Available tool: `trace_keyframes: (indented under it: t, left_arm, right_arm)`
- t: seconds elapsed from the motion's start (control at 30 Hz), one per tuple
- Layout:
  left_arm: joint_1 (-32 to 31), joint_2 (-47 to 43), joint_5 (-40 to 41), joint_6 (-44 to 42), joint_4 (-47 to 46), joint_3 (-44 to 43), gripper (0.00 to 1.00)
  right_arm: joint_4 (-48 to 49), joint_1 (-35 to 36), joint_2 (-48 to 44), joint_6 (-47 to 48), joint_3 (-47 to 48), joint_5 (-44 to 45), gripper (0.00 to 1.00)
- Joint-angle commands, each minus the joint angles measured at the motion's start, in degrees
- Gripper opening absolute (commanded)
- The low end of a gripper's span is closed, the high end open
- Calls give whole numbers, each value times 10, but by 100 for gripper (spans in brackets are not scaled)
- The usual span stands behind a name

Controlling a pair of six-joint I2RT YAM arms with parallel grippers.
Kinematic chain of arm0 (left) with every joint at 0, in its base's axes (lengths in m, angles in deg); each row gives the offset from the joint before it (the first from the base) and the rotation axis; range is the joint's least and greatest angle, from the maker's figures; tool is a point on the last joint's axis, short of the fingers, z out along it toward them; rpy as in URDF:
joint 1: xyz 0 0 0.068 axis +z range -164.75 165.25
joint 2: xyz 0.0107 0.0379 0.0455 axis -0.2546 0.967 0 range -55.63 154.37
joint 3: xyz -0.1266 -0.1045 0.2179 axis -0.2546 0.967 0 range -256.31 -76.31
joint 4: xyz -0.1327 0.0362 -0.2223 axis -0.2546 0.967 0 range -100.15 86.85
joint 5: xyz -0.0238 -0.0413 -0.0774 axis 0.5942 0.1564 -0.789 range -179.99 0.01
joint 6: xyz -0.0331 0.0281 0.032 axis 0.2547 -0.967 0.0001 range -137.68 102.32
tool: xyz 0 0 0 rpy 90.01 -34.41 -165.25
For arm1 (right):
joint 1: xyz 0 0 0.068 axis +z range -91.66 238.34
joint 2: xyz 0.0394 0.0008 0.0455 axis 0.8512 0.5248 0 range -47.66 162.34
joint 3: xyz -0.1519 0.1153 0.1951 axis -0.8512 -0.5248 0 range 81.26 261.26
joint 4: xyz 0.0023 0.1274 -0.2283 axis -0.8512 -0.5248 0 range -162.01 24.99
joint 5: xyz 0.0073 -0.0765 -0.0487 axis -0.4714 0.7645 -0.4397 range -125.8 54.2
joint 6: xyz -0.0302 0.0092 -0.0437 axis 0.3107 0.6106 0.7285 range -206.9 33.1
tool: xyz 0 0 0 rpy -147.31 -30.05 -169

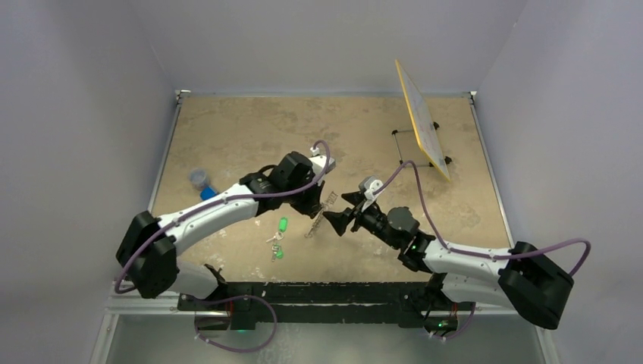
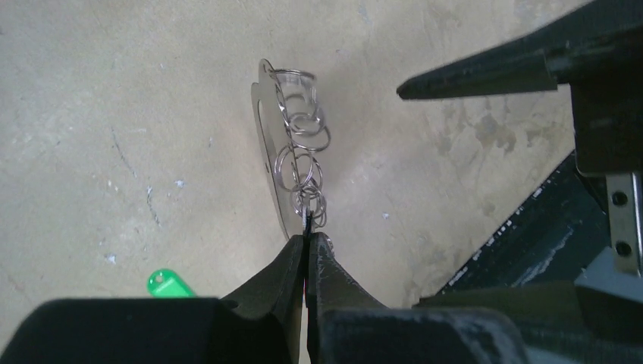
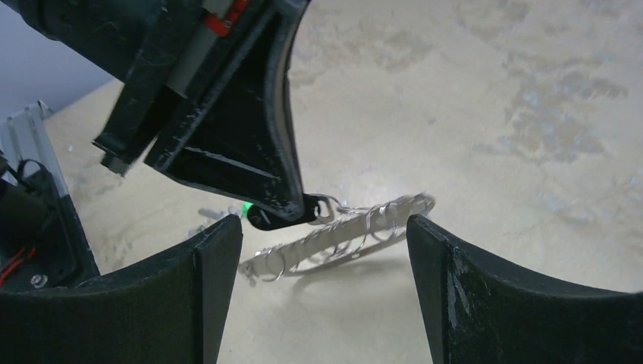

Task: Remove the keys from the keyring

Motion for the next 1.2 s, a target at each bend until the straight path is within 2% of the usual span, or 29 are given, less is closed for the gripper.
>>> trace_keyframes:
  t: [0.0, 0.1, 0.27, 0.43, 0.6, 0.87, 1.17]
  left_arm:
    - [0, 61, 6, -2, -99, 6, 0]
    - [0, 107, 11, -15, -124, -6, 0]
    - [0, 135, 10, -33, -139, -17, 0]
    - [0, 121, 5, -45, -146, -11, 0]
    - [0, 101, -10, -48, -151, 4, 0]
    - [0, 66, -5, -43, -133, 7, 0]
    - [0, 42, -4, -39, -117, 12, 0]
  right_arm:
    - [-14, -4, 41, -41, 3, 32, 82]
    - [-11, -34, 75, -63, 10, 37, 81]
    - [3, -95, 113, -84, 16, -11, 74]
    - [27, -99, 145, -73, 20, -29, 70]
    - [5, -99, 188, -43, 51, -101, 64]
    - [76, -99, 197, -39, 20, -127, 63]
    - [108, -100, 188, -26, -1, -142, 41]
